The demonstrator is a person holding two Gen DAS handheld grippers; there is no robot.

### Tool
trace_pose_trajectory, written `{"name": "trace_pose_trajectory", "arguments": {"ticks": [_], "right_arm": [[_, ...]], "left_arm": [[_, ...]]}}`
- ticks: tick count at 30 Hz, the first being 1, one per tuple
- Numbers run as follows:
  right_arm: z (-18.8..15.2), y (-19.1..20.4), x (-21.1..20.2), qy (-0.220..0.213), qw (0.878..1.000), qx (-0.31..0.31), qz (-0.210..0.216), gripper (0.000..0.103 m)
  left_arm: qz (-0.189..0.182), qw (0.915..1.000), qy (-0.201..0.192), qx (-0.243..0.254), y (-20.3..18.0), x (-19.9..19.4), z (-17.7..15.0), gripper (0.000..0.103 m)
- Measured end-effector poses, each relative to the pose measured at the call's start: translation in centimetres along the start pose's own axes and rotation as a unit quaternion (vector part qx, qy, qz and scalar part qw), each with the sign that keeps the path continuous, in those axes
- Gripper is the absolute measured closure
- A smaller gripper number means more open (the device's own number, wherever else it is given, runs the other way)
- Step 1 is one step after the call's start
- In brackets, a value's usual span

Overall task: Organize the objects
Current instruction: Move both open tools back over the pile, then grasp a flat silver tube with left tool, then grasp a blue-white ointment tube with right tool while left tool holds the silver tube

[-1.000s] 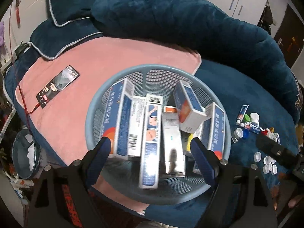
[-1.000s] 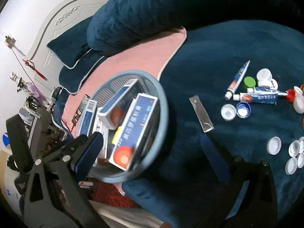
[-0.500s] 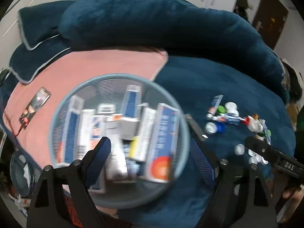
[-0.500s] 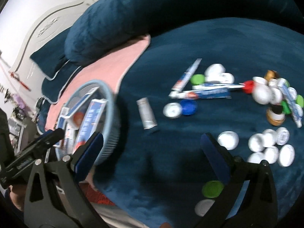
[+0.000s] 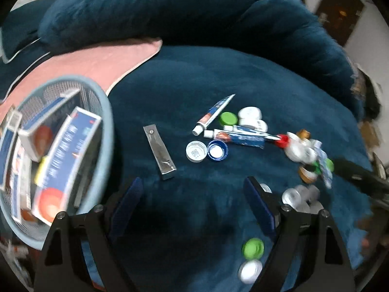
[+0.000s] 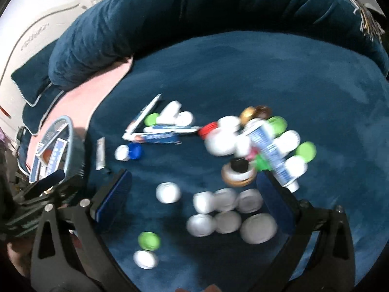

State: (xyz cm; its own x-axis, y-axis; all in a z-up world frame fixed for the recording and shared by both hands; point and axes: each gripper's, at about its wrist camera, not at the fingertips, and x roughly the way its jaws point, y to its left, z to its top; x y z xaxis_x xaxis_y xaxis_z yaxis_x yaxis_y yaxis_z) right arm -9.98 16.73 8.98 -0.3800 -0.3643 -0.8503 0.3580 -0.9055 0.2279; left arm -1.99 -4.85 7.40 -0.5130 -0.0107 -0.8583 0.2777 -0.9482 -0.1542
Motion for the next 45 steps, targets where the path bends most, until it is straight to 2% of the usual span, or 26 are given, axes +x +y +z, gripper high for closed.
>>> {"name": "trace_pose_trajectory", "arguments": {"ticks": [4,6,8,9,13,14,17,19,21,22,25,27,29,33,35,37,38,39,40,45], "right_arm": [[1.4,-1.6,-1.0,-0.001,0.999,-0.044,-0.004,0.000],[1.5,-2.2,-1.3,-0.008,0.998,-0.056,0.003,0.000],[1.4,-3.2,-1.0,-0.008,0.999,-0.039,0.024,0.000],[1.3,-3.4,-0.8,-0.005,0.999,-0.030,0.034,0.000],[1.2,-4.3,0.1,0.012,0.998,-0.013,0.058,0.000],[1.2,-4.4,0.0,0.010,0.998,-0.014,0.061,0.000],[1.1,-4.7,-0.3,0.005,0.998,-0.012,0.063,0.000],[1.2,-5.2,-0.3,0.003,0.998,-0.008,0.063,0.000],[1.2,-5.7,-0.1,0.003,0.998,-0.001,0.060,0.000],[1.1,-6.2,0.0,0.004,0.998,0.004,0.056,0.000],[1.2,-7.4,0.2,0.002,0.999,0.020,0.041,0.000],[1.3,-8.2,0.3,-0.005,1.000,0.022,0.012,0.000],[1.3,-8.5,0.6,-0.008,1.000,-0.001,-0.023,0.000],[1.0,-8.3,3.0,0.021,0.998,-0.040,-0.040,0.001],[1.0,-8.4,4.3,0.029,0.998,-0.038,-0.030,0.011],[1.1,-8.6,5.0,0.034,0.999,-0.029,-0.030,0.037],[1.2,-8.8,5.5,0.042,0.999,-0.020,-0.023,0.042],[1.2,-9.0,5.8,0.048,0.999,-0.015,-0.018,0.054],[1.2,-9.1,6.1,0.055,0.998,-0.011,-0.013,0.073],[0.6,-8.9,5.0,0.052,0.998,0.004,0.019,0.073]], "left_arm": [[0.048,0.9975,-0.005,-0.051,0.0,3.3,0.5,0.017],[0.071,0.9942,-0.019,-0.079,0.4,4.3,1.2,0.023],[0.082,0.9902,-0.026,-0.110,1.4,5.3,1.8,0.024],[0.089,0.9884,-0.026,-0.120,1.7,5.6,2.1,0.031],[0.104,0.9864,-0.037,-0.122,1.4,6.9,3.1,0.034],[0.113,0.9855,-0.034,-0.122,1.5,7.4,3.3,0.039],[0.157,0.9789,0.009,-0.131,2.3,9.6,3.1,0.040],[0.148,0.9798,0.006,-0.135,2.5,10.0,2.8,0.045],[0.127,0.9838,-0.001,-0.127,2.3,9.8,2.9,0.063],[0.108,0.9868,-0.002,-0.120,2.2,9.7,2.9,0.084],[0.074,0.9929,-0.005,-0.094,1.3,9.0,2.7,0.085],[0.063,0.9949,-0.007,-0.078,0.8,8.3,2.1,0.085],[0.045,0.9965,-0.001,-0.071,0.5,7.8,1.7,0.085],[0.012,0.9985,0.005,-0.052,-0.1,6.7,1.3,0.085],[0.000,0.9989,0.003,-0.047,-0.2,6.1,1.2,0.085],[-0.009,0.9990,0.003,-0.044,-0.1,5.6,1.1,0.085],[-0.015,0.9989,0.006,-0.045,0.1,5.4,1.1,0.085],[-0.019,0.9988,0.008,-0.046,0.3,5.4,1.0,0.085],[-0.021,0.9986,0.011,-0.047,0.6,5.5,1.0,0.085],[-0.039,0.9971,0.026,-0.059,1.8,5.4,0.4,0.085]]}}
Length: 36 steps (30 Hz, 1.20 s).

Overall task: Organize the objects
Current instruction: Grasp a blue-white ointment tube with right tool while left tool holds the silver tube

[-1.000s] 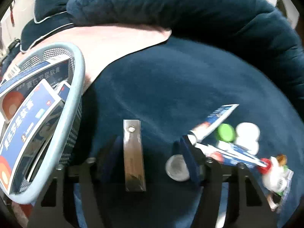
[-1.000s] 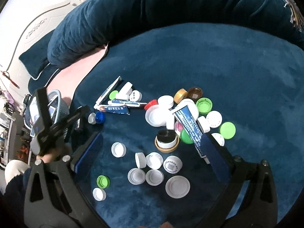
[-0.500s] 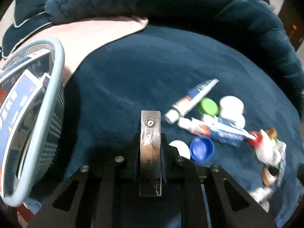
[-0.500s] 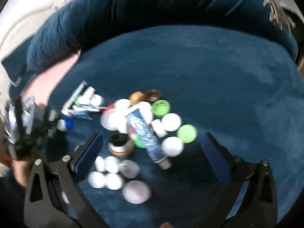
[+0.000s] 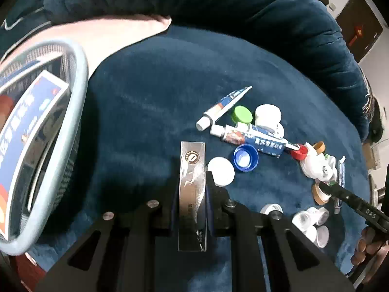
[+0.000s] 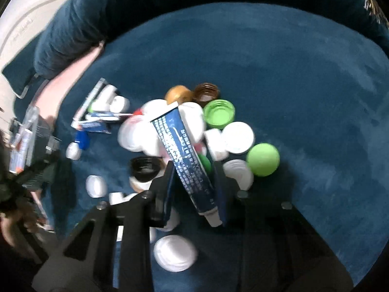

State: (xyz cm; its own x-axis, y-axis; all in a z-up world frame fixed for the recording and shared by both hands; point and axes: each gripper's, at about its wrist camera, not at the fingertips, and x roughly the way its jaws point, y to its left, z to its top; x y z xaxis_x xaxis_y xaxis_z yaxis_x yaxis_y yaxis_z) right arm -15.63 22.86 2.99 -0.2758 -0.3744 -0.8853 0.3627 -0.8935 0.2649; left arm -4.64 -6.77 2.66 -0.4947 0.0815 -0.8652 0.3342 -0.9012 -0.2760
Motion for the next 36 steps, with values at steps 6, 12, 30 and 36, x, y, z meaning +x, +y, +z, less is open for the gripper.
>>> {"name": "trace_pose_trajectory", "arguments": {"ticks": [6,12,30,36], "right_arm": [[-1.2,1.2,-3.1,-0.027,0.998,0.019,0.051,0.073],[-0.9,3.8,-3.2,-0.025,0.997,0.005,0.071,0.073],[1.2,11.9,-1.9,-0.003,0.992,-0.018,0.124,0.073],[0.5,12.1,0.4,0.027,0.994,-0.034,0.103,0.065]], "left_arm": [[-0.018,0.9998,-0.003,0.011,-0.3,-1.0,-0.4,0.085],[-0.021,0.9996,-0.005,0.018,-0.2,-1.9,-0.6,0.085],[-0.027,0.9979,-0.053,0.026,2.5,-8.5,0.9,0.085],[-0.037,0.9982,-0.040,0.022,3.6,-7.8,0.4,0.085]]}}
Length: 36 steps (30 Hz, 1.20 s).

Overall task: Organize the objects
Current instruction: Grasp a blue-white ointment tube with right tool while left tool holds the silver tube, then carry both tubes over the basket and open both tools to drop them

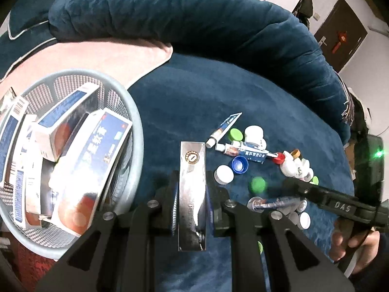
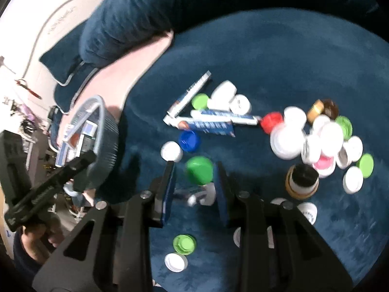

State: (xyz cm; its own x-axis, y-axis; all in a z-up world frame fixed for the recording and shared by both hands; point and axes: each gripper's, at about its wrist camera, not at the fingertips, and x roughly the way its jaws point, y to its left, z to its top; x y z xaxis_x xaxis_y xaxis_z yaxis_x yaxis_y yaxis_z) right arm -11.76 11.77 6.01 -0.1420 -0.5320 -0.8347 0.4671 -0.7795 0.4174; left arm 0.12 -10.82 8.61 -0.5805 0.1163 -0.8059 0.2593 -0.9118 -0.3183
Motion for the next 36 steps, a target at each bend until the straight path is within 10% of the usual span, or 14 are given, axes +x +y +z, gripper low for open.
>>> {"name": "trace_pose_trajectory", "arguments": {"ticks": [3,19,24,36], "right_arm": [[-0.6,-0.1,0.8,0.007,1.000,0.002,-0.016,0.048],[-5.4,1.4,3.1,0.103,0.987,-0.107,-0.054,0.048],[-7.0,1.4,5.1,0.131,0.974,-0.158,-0.093,0.083],[-3.4,3.8,0.6,0.041,0.993,-0.113,-0.002,0.084]], "left_arm": [[-0.005,1.0000,0.004,0.002,-0.2,0.3,-0.1,0.085],[-0.017,0.9994,0.024,0.020,-1.4,1.3,-1.4,0.085],[-0.019,0.9993,0.022,0.025,-1.8,0.9,-1.6,0.085],[-0.015,0.9997,-0.005,0.016,-1.0,-1.5,-0.8,0.085]]}}
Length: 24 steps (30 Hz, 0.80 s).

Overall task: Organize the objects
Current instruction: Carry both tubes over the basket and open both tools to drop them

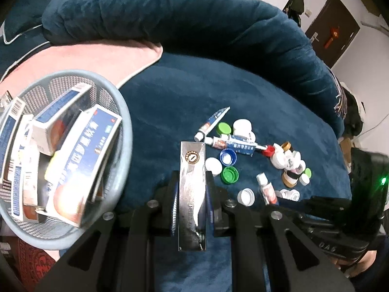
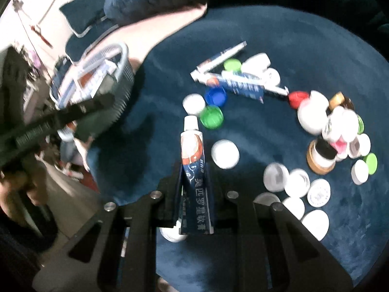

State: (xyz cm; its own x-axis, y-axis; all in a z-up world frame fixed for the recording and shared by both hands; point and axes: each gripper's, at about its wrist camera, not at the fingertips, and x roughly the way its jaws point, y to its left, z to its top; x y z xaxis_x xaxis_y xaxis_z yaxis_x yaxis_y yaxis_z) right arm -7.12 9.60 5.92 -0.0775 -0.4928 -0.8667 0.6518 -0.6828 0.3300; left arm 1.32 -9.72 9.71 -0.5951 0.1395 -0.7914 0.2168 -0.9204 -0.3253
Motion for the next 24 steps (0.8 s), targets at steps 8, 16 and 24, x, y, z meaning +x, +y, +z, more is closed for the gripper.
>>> {"name": "trace_pose_trajectory", "arguments": {"ticks": [8,16,24], "right_arm": [[3.8,4.6,-1.0,-0.045,0.998,-0.015,0.033,0.084],[8.4,9.7,-0.4,-0.074,0.994,-0.023,0.082,0.084],[11.9,14.5,1.2,-0.087,0.987,-0.020,0.135,0.084]], "left_arm": [[0.015,0.9988,-0.039,-0.024,3.1,-3.5,2.2,0.085],[0.055,0.9919,-0.090,-0.071,10.4,-8.4,5.5,0.085],[0.083,0.9880,-0.084,-0.100,16.6,-8.5,8.3,0.085]]}}
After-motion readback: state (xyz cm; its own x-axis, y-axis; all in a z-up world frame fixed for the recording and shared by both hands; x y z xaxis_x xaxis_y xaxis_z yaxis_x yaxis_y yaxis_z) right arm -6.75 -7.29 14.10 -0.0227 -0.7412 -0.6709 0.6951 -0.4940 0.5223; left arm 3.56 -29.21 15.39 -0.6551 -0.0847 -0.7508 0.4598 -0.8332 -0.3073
